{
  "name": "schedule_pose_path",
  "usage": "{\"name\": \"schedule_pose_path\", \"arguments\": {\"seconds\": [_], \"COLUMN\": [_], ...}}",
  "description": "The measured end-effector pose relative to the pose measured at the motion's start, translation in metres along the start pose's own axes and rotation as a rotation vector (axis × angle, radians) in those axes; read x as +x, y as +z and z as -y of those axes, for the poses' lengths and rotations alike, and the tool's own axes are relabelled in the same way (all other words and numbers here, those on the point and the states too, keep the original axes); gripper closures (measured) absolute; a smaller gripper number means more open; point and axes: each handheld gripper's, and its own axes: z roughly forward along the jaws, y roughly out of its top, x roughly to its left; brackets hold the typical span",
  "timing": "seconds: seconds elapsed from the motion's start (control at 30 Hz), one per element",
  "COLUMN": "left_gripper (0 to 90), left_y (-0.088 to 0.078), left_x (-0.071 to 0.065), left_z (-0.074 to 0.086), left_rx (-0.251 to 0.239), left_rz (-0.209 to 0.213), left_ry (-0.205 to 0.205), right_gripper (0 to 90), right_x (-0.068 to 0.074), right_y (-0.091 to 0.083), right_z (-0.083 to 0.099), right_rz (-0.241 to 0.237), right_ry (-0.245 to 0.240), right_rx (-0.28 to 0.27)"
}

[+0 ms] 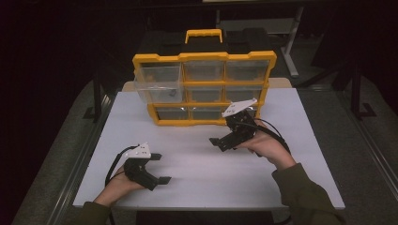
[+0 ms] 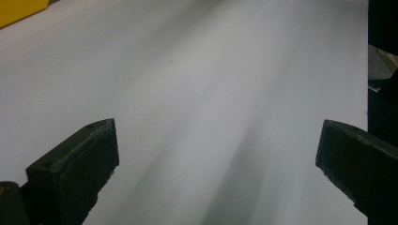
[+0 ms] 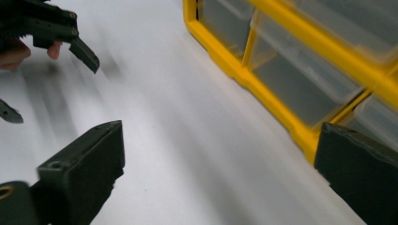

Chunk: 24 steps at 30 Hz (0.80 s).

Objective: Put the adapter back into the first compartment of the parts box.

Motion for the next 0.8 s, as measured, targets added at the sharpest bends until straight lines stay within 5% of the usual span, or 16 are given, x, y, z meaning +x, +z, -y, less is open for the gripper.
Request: {"name": "schedule_pose_path", "arguments": {"seconds": [0.47,0.8], "left_gripper": [0.0,0.0], "left_y": [0.000,0.000], "left_x": [-0.001,-0.001], "left_z": [0.000,0.001], "left_rx": [-0.001,0.000], "left_rz": [0.002,0.004], "left_ry": [0.004,0.007], "right_gripper": [0.0,0.0], "right_x": [0.002,0.003], "right_y": [0.008,0.005], "right_z": [0.064,0.093], "right_rz": [0.028,0.046], "right_ry": [0.058,0.069], "right_rx": [-0.008,-0.023]}}
